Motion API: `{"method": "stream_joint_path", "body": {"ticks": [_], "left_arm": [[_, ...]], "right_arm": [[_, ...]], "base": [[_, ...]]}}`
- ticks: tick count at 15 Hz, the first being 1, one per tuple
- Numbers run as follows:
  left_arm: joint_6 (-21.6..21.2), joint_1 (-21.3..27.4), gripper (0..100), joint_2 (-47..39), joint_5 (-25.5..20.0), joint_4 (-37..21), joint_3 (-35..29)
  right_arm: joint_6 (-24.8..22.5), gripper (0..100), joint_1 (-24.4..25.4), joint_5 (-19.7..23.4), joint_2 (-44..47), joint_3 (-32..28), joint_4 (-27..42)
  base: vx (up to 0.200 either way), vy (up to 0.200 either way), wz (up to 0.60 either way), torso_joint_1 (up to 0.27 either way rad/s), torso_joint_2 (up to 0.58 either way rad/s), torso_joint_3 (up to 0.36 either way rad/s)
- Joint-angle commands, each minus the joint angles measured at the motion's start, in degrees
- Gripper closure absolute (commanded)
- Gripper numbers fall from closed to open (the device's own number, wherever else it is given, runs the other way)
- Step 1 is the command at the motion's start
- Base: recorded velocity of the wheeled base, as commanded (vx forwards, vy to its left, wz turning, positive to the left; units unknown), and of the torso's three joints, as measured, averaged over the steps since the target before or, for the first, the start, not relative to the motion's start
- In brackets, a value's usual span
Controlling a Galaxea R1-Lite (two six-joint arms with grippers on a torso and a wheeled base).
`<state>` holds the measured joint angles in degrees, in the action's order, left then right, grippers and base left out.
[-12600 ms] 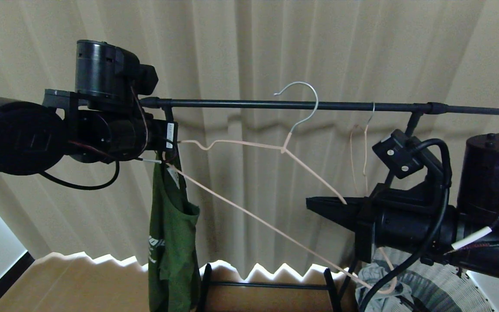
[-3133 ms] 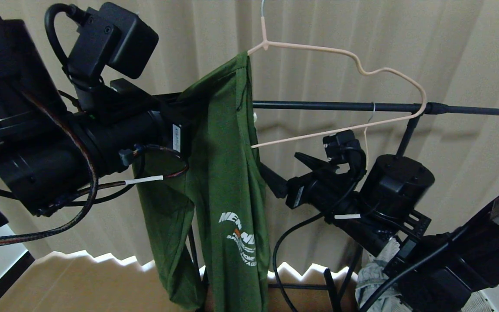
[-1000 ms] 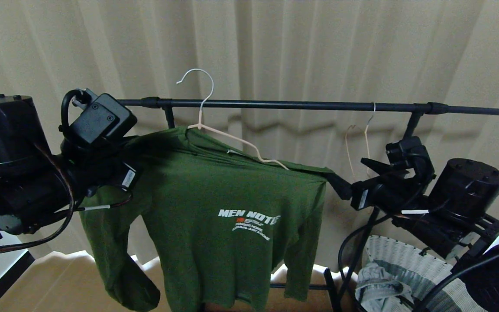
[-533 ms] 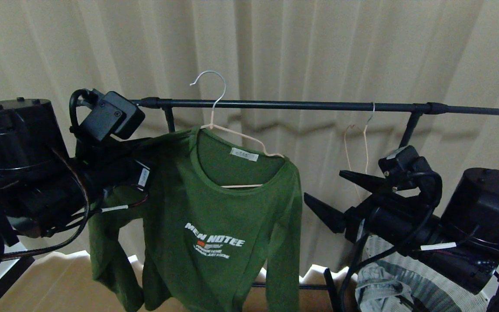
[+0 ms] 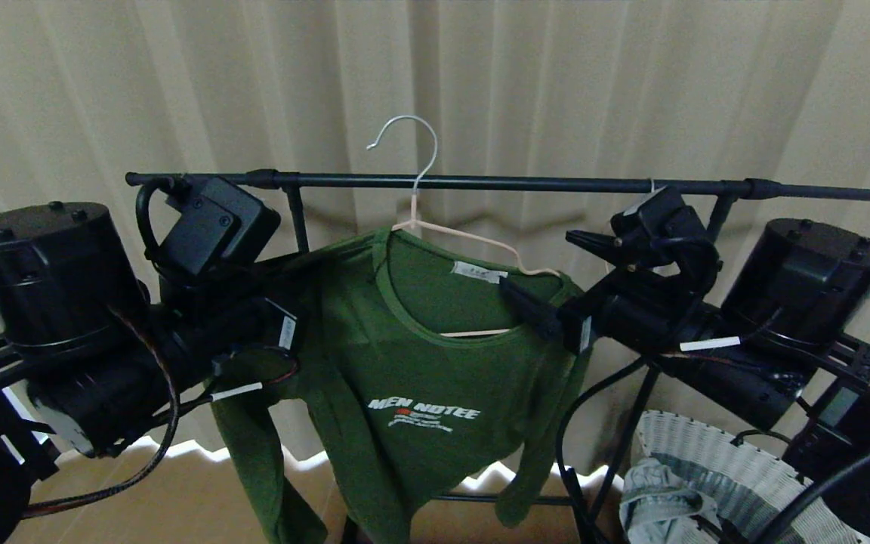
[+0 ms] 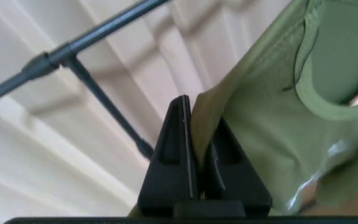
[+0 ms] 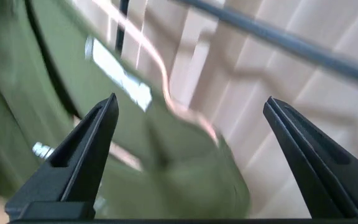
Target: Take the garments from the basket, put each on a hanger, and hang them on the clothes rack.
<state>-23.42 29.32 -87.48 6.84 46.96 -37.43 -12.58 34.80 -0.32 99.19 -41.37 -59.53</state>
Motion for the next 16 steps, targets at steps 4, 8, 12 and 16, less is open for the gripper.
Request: {"method": "stream_joint_path", "body": {"ticks": [4,8,12,16], "left_arm": [[-0.3,1.4,100,-0.1,0.0,0.1,1.8],[-0.3,2.0,100,-0.1,0.0,0.2,1.7],[-0.3,2.1,100,-0.1,0.0,0.3,1.7],[-0.4,2.1,100,-0.1,-0.1,0.2,1.5]], "right_arm": [[-4.5,0,-0.4,-0.1,4.2,-5.6,0.1],[-6.1,0,-1.3,-0.1,5.3,-5.6,0.3],[-6.3,0,-1.0,-0.1,5.7,-5.6,0.2],[-6.5,100,-1.0,-0.1,5.5,-5.2,0.0]], "base": [[0.000,0.000,0.00,0.000,0.00,0.000],[0.000,0.000,0.00,0.000,0.00,0.000],[0.000,0.000,0.00,0.000,0.00,0.000],[0.000,0.000,0.00,0.000,0.00,0.000]]}}
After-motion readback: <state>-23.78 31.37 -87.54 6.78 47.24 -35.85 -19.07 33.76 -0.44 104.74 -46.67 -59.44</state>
